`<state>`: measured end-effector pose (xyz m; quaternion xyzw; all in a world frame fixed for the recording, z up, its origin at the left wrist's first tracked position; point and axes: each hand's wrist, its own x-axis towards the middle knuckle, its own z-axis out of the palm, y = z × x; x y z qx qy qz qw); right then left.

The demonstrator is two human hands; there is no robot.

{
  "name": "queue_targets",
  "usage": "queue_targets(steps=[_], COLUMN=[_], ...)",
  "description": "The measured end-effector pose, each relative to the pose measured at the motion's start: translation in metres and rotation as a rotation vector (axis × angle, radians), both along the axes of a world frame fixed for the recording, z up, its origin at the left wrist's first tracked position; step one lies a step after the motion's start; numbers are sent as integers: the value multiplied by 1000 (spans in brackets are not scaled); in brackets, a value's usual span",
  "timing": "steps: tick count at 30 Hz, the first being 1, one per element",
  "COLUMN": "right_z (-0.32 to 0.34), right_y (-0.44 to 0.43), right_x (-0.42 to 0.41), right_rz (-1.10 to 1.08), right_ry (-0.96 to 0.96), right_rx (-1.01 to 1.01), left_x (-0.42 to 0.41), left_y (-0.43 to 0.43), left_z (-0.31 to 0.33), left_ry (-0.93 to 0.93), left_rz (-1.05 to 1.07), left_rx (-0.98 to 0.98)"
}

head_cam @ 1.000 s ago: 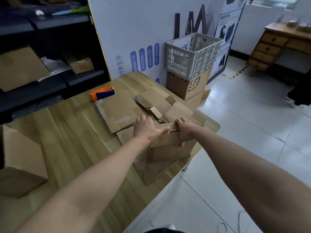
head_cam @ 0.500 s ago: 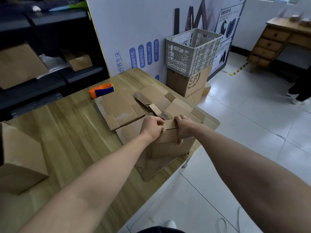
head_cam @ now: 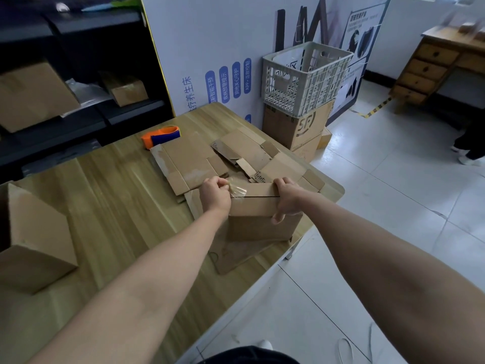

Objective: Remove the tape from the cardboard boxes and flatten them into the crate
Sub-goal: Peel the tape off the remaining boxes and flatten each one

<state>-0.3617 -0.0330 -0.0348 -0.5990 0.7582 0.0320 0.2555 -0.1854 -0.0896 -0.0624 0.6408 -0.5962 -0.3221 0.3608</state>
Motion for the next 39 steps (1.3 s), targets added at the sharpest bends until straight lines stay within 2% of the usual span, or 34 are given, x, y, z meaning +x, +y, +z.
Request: queue_targets(steps=[3,5,10,12,16,19,31,35,39], right_z=[1,3,9,10,9,9,12,12,12], right_y=[-1,-3,-8,-10,-10,-12,-19,-18,-17], right_x=[1,2,8,10,11,11,15,16,13], right_rz=[5,9,41,45,38,55,75,73,70], right_ry=[22,44,104,123,142,164,211,220,197], right_rx=[12,34,91,109,122,122,148,153,147], left_x=[3,8,14,8,-2,-5,-8,-18,-13], left_y=[1,1,10,14,13,12,18,19,11], left_z=[-2,-3,10,13,16,18,13,15,18], left_ry=[36,-43,-263,-293,-179,-149,-214,-383,-369], left_rz=[29,-84,-433,-487,-372,-336,-345,-394,-386], left_rx=[54,22,-234,-223,10,92,32,7,-36])
